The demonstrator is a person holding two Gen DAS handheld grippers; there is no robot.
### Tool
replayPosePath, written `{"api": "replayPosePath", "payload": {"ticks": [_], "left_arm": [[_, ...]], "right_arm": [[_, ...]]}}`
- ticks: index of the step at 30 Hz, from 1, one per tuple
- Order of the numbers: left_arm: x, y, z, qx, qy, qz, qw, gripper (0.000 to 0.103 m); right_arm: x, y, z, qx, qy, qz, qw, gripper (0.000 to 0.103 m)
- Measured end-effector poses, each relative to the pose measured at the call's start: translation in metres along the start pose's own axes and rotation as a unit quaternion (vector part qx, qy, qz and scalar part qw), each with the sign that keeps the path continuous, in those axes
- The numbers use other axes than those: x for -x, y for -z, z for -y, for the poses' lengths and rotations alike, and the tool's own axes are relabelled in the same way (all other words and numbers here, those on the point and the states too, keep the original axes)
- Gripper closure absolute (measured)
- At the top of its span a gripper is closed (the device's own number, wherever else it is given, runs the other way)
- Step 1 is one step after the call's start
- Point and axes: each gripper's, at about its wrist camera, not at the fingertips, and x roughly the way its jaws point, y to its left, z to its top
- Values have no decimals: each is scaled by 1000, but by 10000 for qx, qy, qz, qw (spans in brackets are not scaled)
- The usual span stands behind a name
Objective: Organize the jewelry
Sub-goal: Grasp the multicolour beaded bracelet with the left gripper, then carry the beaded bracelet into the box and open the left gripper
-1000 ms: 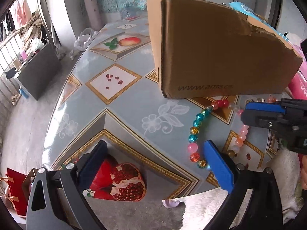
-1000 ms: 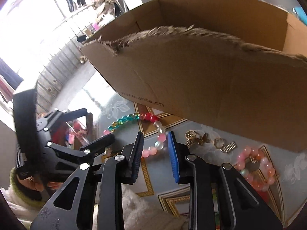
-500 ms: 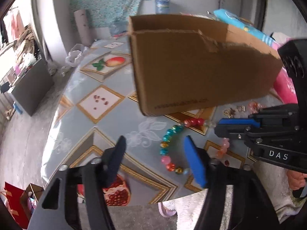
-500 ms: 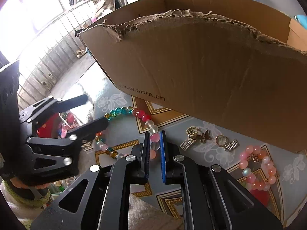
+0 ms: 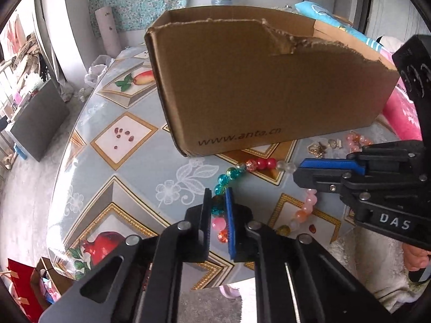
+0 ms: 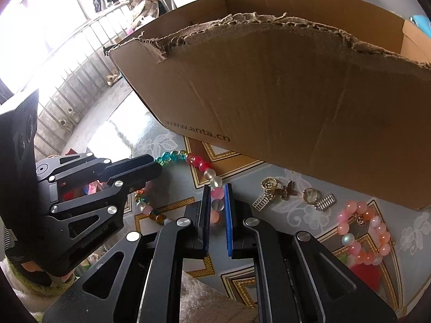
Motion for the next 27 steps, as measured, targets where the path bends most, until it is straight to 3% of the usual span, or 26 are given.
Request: {"api": "replayPosePath", "payload": {"ticks": [15,23,27], "left_arm": [[42,-10,14,4,56,285,9996,94],[105,-31,30,-158,203,918,9954,94],[137,-61,33,-273,369,1362,9896,94]], "right_arm": [[41,9,11,-83,-246,411,9988,95],[100,10,13,167,-480,966,9940,95],[139,-14,8,467,-547,1408,9874,95]]}}
